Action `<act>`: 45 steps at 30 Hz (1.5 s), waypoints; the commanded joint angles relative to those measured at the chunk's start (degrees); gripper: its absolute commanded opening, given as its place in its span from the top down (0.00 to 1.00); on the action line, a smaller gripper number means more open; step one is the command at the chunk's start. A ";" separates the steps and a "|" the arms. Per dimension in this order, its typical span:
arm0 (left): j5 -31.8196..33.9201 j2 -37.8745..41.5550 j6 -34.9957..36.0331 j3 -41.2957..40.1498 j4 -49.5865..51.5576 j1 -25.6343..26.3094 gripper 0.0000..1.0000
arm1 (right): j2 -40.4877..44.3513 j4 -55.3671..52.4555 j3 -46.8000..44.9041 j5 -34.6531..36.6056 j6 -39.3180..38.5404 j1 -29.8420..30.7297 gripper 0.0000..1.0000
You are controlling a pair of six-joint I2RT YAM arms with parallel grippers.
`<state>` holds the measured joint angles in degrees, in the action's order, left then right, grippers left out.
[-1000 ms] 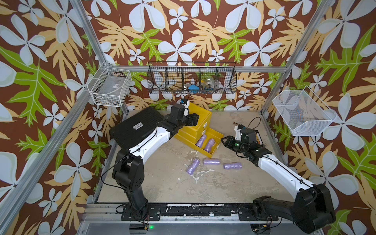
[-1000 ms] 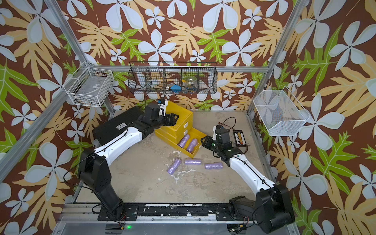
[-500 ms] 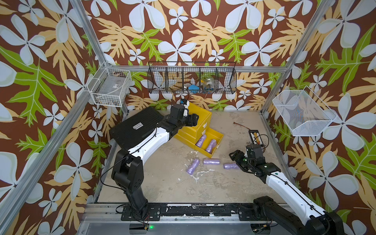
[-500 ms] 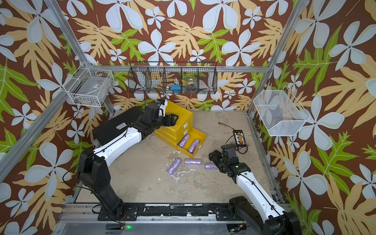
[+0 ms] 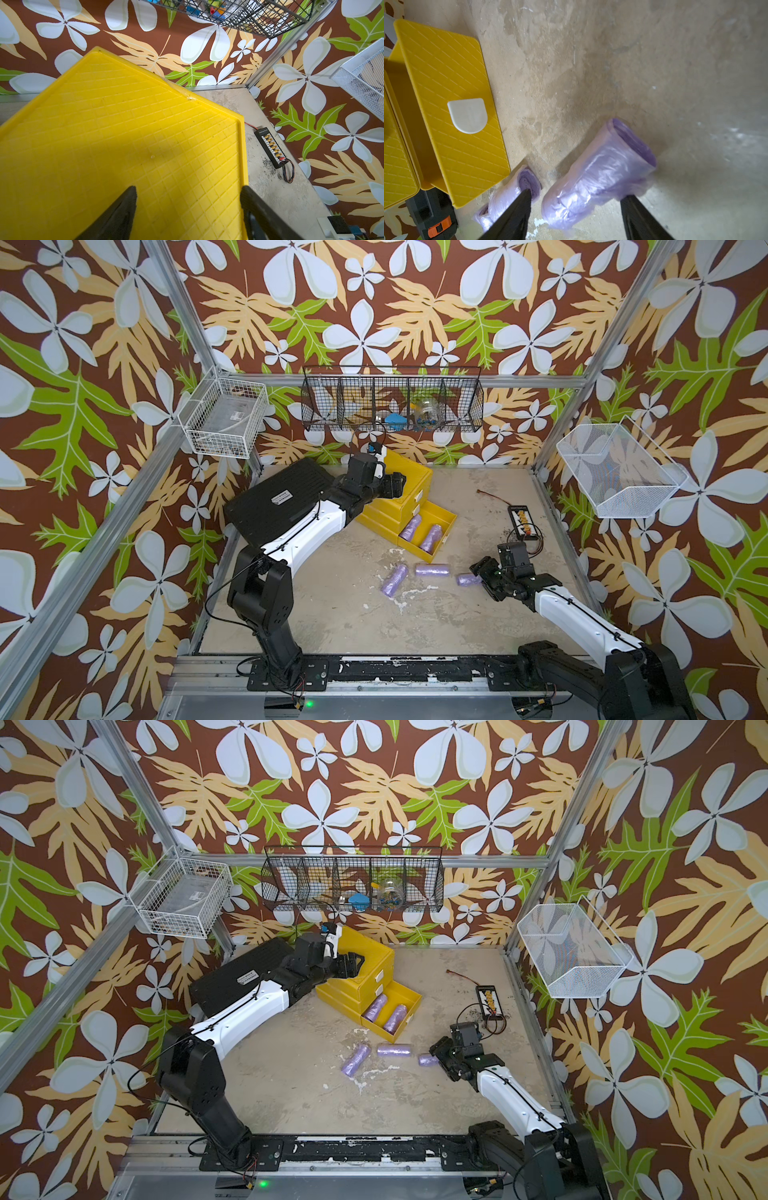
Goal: Sort the rolls of trash bags by color and place them into the drawer
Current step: Pick up the roll of trash bags from the center of the board, then place the roll of trash bags in the drawer.
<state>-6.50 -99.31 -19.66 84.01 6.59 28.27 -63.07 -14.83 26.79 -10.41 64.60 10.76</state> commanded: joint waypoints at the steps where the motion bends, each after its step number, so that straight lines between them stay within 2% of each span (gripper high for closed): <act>1: -2.02 -0.62 -2.66 -0.77 8.76 0.03 0.19 | -0.93 2.01 0.12 0.94 0.99 -0.24 0.31; 6: -2.24 -0.49 -2.88 -0.86 8.70 0.03 0.19 | -4.59 4.01 0.62 1.02 0.09 -0.46 0.34; 11: -2.38 -0.45 -3.10 -0.95 8.61 0.03 0.19 | -7.82 5.96 1.05 0.57 -0.87 -0.57 0.44; 13: -2.32 -0.49 -3.11 -1.04 8.60 0.01 0.19 | -8.46 6.92 0.99 0.09 -1.31 -0.57 0.50; 19: -2.21 -0.54 -3.11 -1.04 8.70 0.03 0.20 | -9.71 8.82 2.01 -2.49 -4.01 -0.57 0.84; 23: -2.11 -0.61 -3.02 -0.95 8.79 0.03 0.20 | -8.10 8.06 5.16 -3.00 -6.93 -0.57 0.93; 33: -1.98 -0.62 -3.14 -0.77 9.05 0.02 0.20 | -11.26 3.76 21.15 -8.41 -16.05 -0.33 0.97; 38: -1.77 -0.49 -3.12 -0.81 9.13 0.03 0.20 | -15.82 4.79 26.63 -11.15 -14.19 1.43 0.97; 43: -1.67 -0.45 -3.15 -0.63 9.35 0.03 0.20 | -21.33 7.71 30.57 -10.78 -10.04 5.66 0.96; 45: -1.72 -0.45 -2.95 -0.51 9.58 0.01 0.19 | -24.07 8.43 32.01 -10.66 -8.62 6.87 0.91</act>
<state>-6.44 -99.29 -20.32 83.81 6.02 28.27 -84.93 -8.71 57.41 -20.93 52.88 16.67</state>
